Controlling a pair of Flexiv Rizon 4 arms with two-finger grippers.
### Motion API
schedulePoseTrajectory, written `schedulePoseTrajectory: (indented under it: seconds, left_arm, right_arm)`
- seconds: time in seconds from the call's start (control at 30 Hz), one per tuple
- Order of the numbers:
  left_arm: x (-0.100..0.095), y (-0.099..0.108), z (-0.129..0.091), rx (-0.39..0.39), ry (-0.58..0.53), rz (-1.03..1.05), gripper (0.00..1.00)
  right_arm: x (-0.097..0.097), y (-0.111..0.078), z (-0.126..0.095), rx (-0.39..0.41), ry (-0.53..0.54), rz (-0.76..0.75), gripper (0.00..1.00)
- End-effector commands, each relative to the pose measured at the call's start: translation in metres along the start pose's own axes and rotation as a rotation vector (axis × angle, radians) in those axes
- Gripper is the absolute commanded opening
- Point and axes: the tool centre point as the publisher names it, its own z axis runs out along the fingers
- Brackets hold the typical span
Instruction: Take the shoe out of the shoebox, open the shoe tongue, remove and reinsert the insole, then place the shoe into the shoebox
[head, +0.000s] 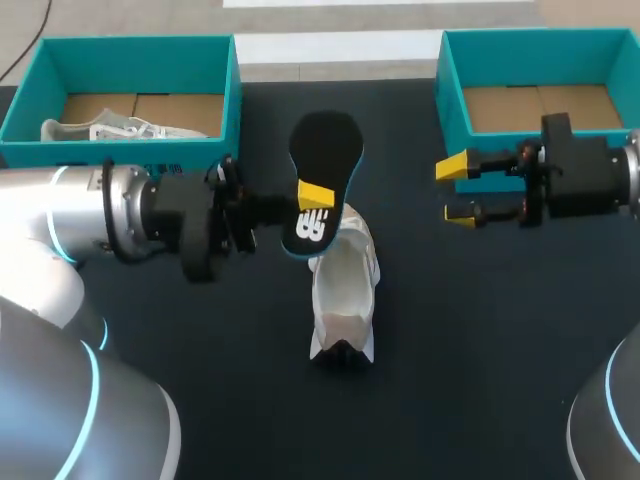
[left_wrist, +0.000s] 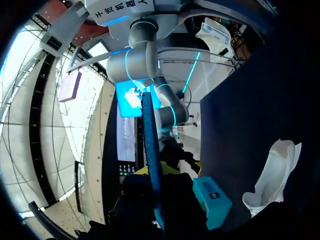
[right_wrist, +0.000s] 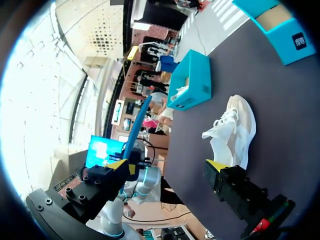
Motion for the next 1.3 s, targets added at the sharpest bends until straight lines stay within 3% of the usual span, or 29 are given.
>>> schedulePoseTrajectory:
  seconds: [0.03,0.3,0.57,0.63,0.67,0.87,0.97,1.3]
  left_arm:
    - [0.014,-0.011,-0.003,-0.034,-0.003,0.033,0.00]
    - [0.034,-0.014,0.000,-0.020,0.012,0.077,0.00]
    - [0.041,-0.017,0.012,-0.010,0.008,0.092,0.00]
    - [0.042,-0.016,0.015,-0.009,0.005,0.093,0.00]
    - [0.044,-0.016,0.018,-0.008,0.002,0.092,0.00]
    - [0.049,-0.012,0.029,0.001,-0.011,0.122,0.00]
    - [0.051,-0.008,0.034,0.002,-0.007,0.138,0.00]
    - [0.055,0.007,0.045,0.000,0.011,0.177,0.00]
  right_arm:
    - [-0.004,0.000,0.011,0.007,0.022,0.007,1.00]
    - [0.004,0.010,0.036,0.111,0.077,-0.001,1.00]
    - [0.013,0.014,0.055,0.154,0.123,0.002,1.00]
    - [0.015,0.015,0.059,0.161,0.126,0.002,0.89]
    - [0.016,0.015,0.062,0.168,0.132,0.001,0.78]
    - [0.018,0.013,0.070,0.193,0.151,0.010,0.66]
    - [0.020,0.012,0.074,0.195,0.159,0.010,0.49]
    - [0.019,0.008,0.086,0.206,0.179,0.010,0.42]
